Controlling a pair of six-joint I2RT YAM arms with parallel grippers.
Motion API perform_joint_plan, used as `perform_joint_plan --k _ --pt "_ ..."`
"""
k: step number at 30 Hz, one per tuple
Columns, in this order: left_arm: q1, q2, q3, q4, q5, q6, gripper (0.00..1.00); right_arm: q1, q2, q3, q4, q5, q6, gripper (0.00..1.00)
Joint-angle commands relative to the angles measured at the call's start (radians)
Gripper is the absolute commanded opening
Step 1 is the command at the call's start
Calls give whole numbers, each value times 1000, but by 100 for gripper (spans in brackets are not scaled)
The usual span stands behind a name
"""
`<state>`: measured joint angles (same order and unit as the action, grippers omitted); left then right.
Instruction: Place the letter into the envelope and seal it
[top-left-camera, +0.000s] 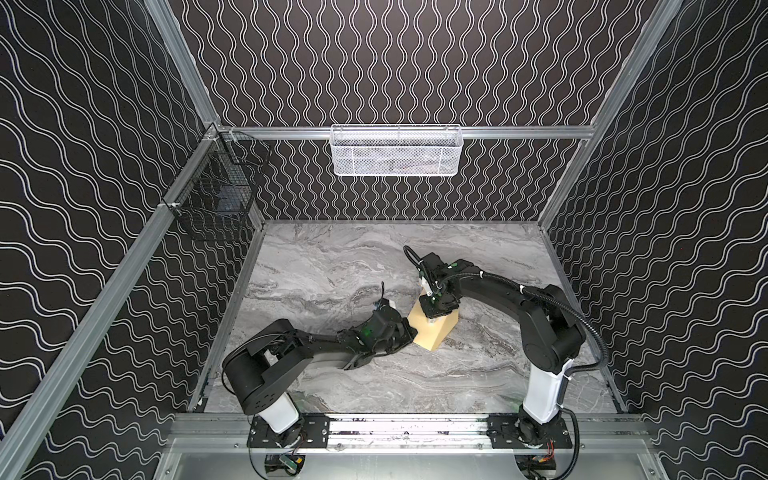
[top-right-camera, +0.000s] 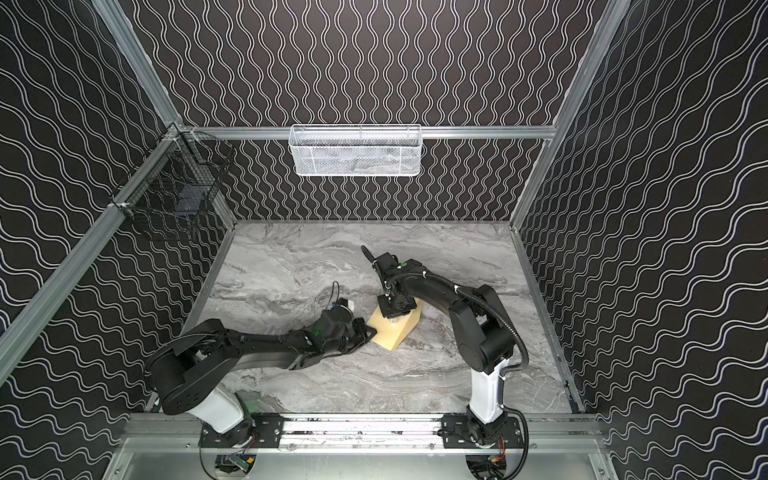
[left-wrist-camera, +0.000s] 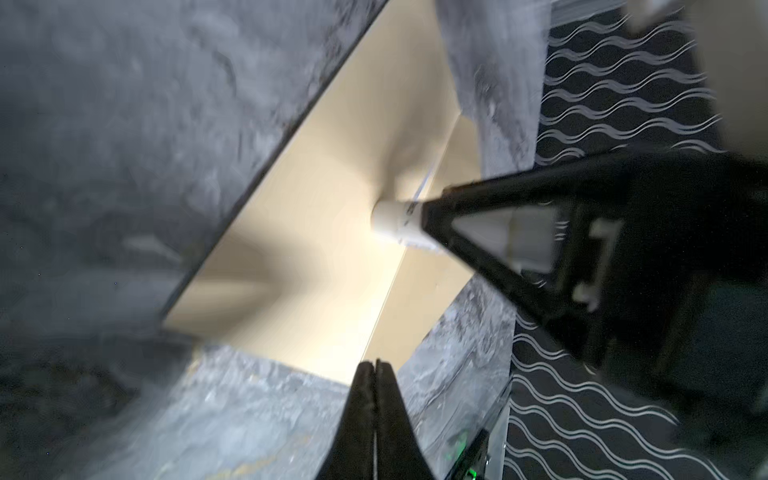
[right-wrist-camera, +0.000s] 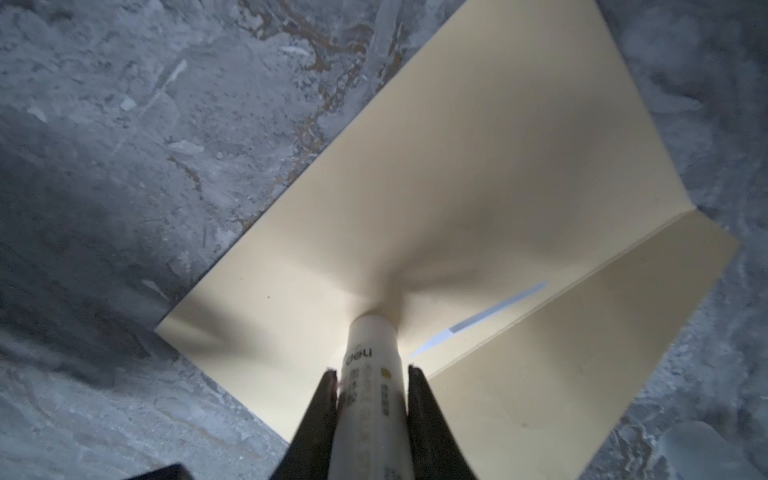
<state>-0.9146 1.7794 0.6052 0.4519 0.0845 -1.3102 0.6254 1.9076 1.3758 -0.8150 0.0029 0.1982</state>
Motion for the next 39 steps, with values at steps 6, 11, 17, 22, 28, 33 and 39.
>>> perform_joint_plan --k 6,11,17,22,28,33,39 --pt "-46 72 -59 116 -7 -90 0 0 15 -17 -90 -22 17 0" --pt "-52 139 -27 140 -10 -106 0 6 5 -34 -89 -31 21 0" --pt "-57 163 -43 140 -41 -115 0 15 -4 -57 -97 -50 14 0" --pt "-58 187 -50 169 -38 -125 0 18 -50 -86 -95 -79 11 0" --pt "-59 192 -57 170 -48 -124 0 29 -72 -116 -98 -99 7 0" --pt "-60 196 -59 176 -50 -126 0 35 -93 -145 -104 -109 4 0" --pt "-61 207 -64 194 -50 -127 0 53 -114 -155 -109 -131 7 0"
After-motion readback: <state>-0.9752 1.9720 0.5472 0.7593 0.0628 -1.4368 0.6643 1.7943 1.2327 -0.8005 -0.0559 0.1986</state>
